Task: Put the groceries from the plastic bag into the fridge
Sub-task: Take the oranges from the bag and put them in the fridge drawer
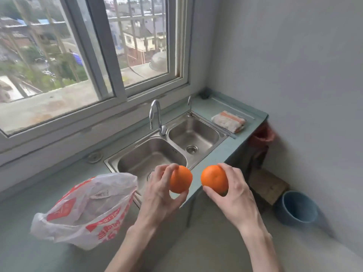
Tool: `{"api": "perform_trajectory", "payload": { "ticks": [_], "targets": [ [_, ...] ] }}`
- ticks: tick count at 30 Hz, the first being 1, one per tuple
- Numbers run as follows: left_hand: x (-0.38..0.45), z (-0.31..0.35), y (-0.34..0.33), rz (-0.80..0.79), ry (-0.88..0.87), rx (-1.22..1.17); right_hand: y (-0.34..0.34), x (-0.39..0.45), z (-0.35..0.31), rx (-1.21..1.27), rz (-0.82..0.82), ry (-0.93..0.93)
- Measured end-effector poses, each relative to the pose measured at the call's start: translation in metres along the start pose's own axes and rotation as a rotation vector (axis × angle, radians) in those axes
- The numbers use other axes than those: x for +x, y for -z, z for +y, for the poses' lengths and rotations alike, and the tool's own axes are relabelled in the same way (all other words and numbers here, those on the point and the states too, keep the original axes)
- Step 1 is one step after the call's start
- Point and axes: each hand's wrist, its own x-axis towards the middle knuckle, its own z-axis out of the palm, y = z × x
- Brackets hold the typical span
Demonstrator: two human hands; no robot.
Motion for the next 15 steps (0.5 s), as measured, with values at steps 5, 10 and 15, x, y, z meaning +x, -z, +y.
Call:
{"api": "perform_trajectory", "payload": {
  "ticks": [5, 10, 15],
  "targets": [
    [0.006, 0.064, -0.053, -0.089, -0.106, -0.045, 0.055, -0.026, 0.062, 0.002, 0.115, -0.109],
    [0.009, 0.125, -0.112, -0.177, -0.183, -0.061, 0.109, -0.054, 0.124, -0.001, 0.224, -0.18],
    [0.015, 0.178, -0.164, -0.242, -0.254, -0.073, 0.161, -0.082, 0.177, 0.005, 0.324, -0.24]
  ]
}}
